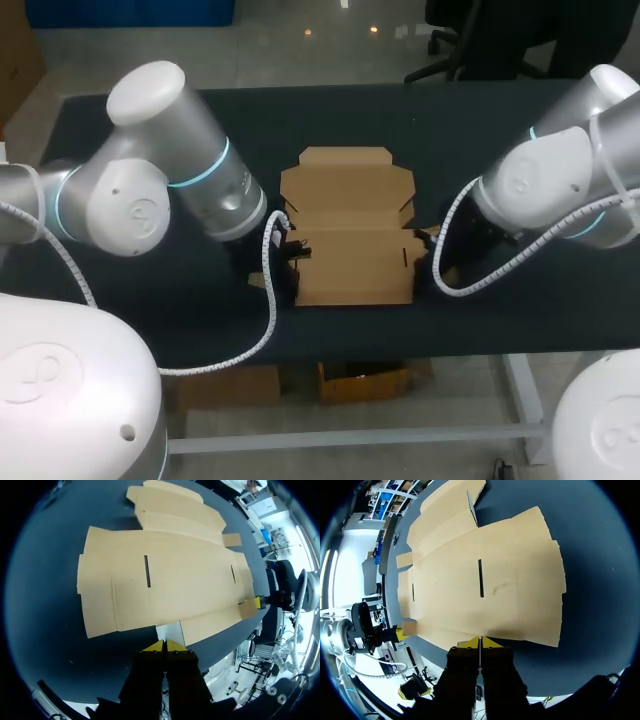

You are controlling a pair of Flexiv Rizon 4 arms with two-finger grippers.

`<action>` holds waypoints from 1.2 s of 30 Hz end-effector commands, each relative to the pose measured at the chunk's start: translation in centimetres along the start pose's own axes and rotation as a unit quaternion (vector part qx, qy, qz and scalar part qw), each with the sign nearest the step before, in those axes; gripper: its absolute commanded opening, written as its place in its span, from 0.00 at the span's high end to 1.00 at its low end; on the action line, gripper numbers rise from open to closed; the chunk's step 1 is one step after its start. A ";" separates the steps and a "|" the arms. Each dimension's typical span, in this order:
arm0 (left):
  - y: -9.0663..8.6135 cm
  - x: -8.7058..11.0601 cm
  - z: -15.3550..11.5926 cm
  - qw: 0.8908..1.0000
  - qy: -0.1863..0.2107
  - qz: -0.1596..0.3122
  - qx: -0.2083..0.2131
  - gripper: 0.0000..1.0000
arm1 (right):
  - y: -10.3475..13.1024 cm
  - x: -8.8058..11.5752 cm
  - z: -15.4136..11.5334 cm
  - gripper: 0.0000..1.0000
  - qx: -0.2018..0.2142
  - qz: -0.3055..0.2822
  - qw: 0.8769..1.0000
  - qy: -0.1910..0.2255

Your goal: Assemble the packaging by folding the flat box into shape, placing the metal phone stand inside, and closing the box properly

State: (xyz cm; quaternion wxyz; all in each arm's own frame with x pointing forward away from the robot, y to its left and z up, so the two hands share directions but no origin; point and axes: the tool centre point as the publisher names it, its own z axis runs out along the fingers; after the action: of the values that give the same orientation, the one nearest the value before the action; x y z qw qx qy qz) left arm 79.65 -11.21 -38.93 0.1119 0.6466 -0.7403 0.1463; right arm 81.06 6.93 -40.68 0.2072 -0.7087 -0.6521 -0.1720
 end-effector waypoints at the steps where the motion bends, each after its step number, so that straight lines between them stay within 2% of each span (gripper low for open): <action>1: -0.1 0.6 -0.1 1.000 -0.011 0.003 0.000 1.00 | 0.0 0.7 -0.1 1.00 0.002 0.000 1.000 -0.010; 17: 0.1 1.2 0.4 1.000 -0.014 0.012 -0.004 1.00 | -0.6 1.6 0.3 1.00 0.000 -0.008 1.000 -0.027; 36: -0.1 1.8 1.2 1.000 -0.024 0.012 -0.006 1.00 | -2.3 1.5 0.8 1.00 -0.013 0.004 0.999 -0.045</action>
State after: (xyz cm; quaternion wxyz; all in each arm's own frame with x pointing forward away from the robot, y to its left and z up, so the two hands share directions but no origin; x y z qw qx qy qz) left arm 79.38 -12.83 -39.29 0.1005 0.6385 -0.7513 0.1330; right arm 79.30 8.54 -40.43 0.1784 -0.7186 -0.6561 -0.1459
